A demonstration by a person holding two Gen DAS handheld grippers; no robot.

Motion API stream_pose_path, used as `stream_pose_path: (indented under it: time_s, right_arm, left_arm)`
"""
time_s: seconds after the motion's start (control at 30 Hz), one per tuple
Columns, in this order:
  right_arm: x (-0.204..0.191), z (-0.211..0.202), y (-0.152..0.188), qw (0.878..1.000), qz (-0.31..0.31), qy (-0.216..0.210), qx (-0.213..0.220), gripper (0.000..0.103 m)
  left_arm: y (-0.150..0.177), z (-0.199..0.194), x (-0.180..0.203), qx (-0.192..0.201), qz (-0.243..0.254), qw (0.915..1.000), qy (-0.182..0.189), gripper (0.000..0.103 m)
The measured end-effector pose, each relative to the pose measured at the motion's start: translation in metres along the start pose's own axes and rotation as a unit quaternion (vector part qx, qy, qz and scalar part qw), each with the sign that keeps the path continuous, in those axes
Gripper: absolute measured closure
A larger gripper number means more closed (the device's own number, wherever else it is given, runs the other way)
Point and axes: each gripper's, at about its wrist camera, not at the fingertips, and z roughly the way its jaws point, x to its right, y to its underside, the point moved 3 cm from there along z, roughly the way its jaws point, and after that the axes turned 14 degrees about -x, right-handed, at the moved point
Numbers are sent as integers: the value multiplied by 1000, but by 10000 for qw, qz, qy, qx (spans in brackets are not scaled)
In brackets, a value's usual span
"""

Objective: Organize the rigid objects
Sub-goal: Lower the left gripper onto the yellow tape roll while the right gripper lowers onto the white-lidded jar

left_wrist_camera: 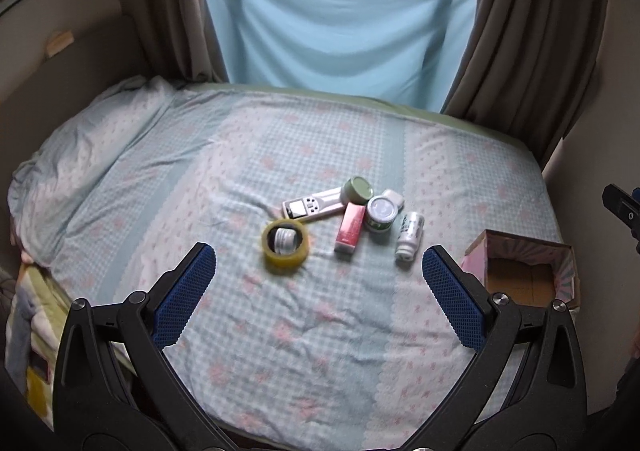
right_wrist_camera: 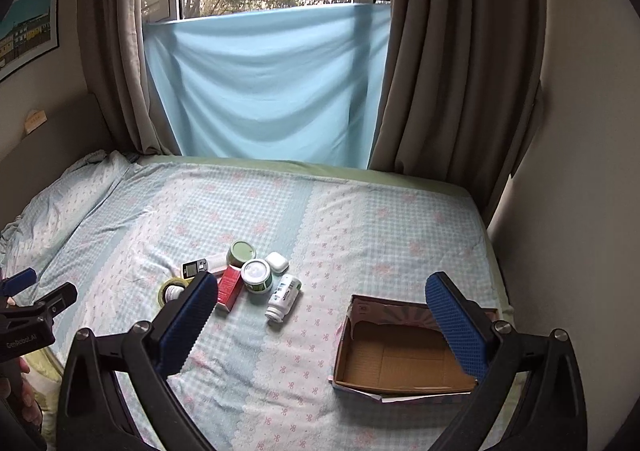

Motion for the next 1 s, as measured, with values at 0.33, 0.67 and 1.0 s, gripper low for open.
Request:
stream_pose_path:
  time_s: [0.33, 0.67, 1.0]
  right_arm:
    - [-49, 144, -48, 9950, -526, -251, -817, 0]
    - [-99, 296, -60, 9683, -1424, -746, -1909, 0]
    - [-117, 411, -41, 9367, -2098, -680, -2719, 0]
  left_arm:
    - [-28, 157, -38, -1096, 150, 9938, -57, 1]
    - [-35, 288, -54, -1924, 291, 9807, -205, 1]
    - [-28, 378, -58, -2489, 52, 9684, -164, 1]
